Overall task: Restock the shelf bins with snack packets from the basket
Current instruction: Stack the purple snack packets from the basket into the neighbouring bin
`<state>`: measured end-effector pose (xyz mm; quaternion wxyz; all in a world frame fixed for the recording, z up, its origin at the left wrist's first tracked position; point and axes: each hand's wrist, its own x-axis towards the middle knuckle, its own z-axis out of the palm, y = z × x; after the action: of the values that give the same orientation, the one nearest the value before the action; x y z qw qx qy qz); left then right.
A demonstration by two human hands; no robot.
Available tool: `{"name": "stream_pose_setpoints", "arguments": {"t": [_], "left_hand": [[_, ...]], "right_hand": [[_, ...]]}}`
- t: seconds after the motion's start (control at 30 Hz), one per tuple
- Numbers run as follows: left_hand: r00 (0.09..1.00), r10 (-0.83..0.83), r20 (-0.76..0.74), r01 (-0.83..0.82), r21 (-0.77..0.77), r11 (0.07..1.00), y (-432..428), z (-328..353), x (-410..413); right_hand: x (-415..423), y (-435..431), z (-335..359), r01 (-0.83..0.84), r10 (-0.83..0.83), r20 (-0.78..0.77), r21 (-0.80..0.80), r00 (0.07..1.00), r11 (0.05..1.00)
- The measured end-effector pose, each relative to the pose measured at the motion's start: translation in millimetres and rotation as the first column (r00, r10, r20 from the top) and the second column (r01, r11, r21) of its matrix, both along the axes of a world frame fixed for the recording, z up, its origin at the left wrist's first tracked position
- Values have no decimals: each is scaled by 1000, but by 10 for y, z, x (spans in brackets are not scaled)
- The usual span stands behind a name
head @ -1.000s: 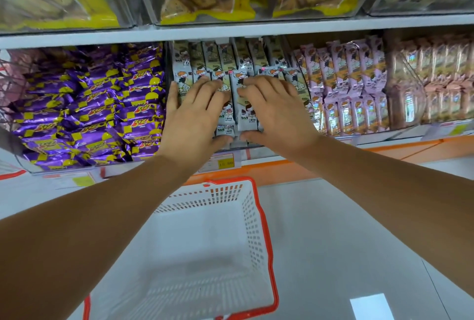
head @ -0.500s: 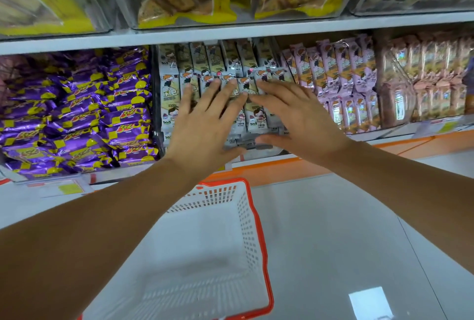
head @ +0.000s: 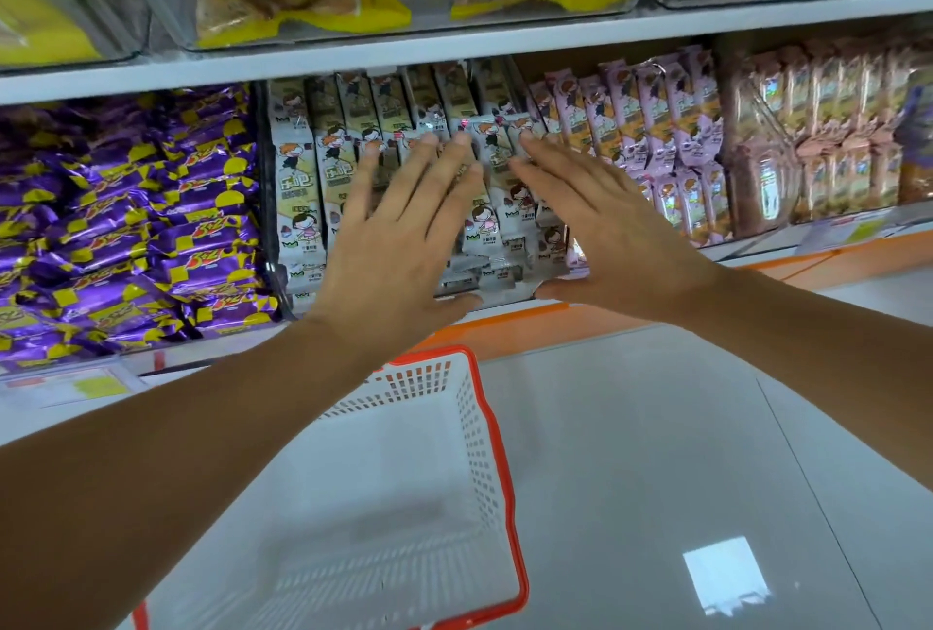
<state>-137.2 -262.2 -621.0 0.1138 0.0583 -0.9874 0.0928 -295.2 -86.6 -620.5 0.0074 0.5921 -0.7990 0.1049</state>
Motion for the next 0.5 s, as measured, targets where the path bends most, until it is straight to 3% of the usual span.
{"name": "stream_pose_setpoints", "arguments": {"t": [0.23,0.5], "left_hand": [[996,81,32,-77,-107,991,239,-80,-221],[993,107,-58,-110,-65,992,229,-118,-379]], "right_hand": [[-23,-138,-79,33,-31,26,-54,999,998],[-76,-264,-142,56,-61,-42,-102,997,993]]}}
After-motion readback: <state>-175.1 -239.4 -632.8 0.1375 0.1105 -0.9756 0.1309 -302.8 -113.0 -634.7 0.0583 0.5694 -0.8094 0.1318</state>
